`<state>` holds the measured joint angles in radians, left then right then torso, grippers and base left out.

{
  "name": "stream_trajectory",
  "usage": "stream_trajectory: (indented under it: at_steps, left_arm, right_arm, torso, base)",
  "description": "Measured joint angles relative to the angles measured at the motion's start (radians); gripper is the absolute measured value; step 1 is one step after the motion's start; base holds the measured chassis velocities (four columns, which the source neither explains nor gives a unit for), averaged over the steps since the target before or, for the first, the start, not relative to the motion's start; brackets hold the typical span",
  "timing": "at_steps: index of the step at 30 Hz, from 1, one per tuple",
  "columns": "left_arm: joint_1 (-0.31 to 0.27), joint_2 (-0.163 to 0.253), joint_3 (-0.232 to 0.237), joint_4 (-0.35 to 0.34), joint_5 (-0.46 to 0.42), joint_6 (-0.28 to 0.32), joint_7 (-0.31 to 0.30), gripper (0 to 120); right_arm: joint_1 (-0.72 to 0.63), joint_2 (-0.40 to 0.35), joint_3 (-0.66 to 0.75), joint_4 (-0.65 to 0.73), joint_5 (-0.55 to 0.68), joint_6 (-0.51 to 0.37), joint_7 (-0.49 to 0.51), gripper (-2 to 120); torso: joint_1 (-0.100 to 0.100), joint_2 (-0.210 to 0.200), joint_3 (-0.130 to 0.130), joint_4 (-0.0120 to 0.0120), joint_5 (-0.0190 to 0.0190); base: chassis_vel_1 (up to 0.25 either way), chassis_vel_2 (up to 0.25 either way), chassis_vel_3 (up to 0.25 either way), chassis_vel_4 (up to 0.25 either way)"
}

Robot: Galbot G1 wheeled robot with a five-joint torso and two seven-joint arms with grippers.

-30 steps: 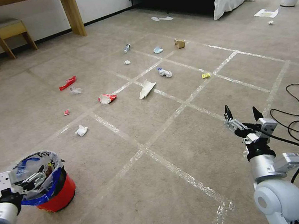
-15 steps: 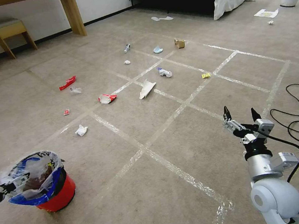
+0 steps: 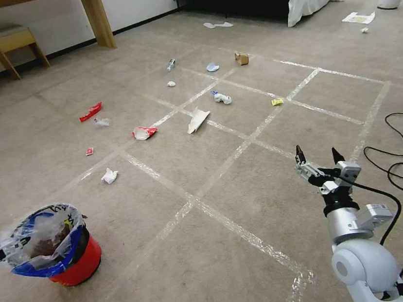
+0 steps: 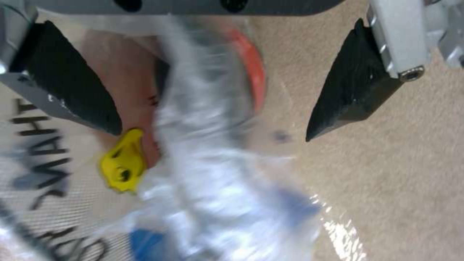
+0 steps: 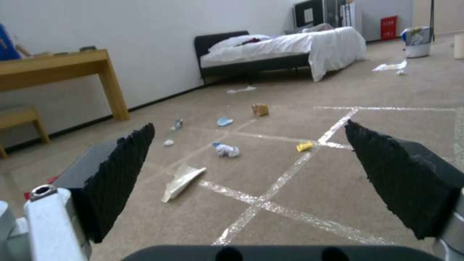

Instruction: Pick up the trash bin and place the garbage on the floor into it.

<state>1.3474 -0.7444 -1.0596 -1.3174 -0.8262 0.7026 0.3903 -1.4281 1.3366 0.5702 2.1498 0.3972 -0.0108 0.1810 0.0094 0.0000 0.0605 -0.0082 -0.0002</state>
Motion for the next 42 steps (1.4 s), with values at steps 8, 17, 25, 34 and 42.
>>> stream_trajectory:
  at_steps: [8,17,25,34,42]
  left_arm:
    - [-0.024,-0.016,0.005,0.060,0.036,-0.021,0.037,100]
    - [-0.064,-0.017,0.016,0.098,0.045,-0.026,0.050,100]
    - [-0.105,-0.021,0.047,0.119,0.051,-0.021,0.044,100]
    - [-0.138,-0.024,0.079,0.146,0.061,-0.013,0.039,99]
    - [-0.159,-0.018,0.102,0.165,0.061,-0.007,0.038,83]
  right_arm:
    - [0.001,-0.017,-0.001,0.000,0.001,-0.003,0.004,100]
    - [0.009,-0.026,-0.009,-0.005,0.005,-0.007,0.010,100]
    - [0.017,-0.028,-0.013,-0.015,0.007,-0.007,0.014,100]
    - [0.018,-0.031,-0.008,-0.014,0.010,-0.009,0.016,100]
    - [0.022,-0.028,-0.006,-0.013,0.011,-0.009,0.020,100]
  torso:
    - [0.000,0.000,0.000,-0.0001,0.0000]
    - [0.000,0.000,0.000,-0.0002,0.0001]
    - [0.000,0.000,0.000,-0.0002,0.0001]
    - [0.000,0.000,0.000,0.0000,0.0001]
    - [0.000,0.000,0.000,0.0003,0.0009]
  base:
    - [0.000,0.000,0.000,0.000]
    - [0.000,0.000,0.000,0.000]
    - [0.000,0.000,0.000,0.000]
    - [0.000,0.000,0.000,0.000]
    - [0.000,0.000,0.000,0.000]
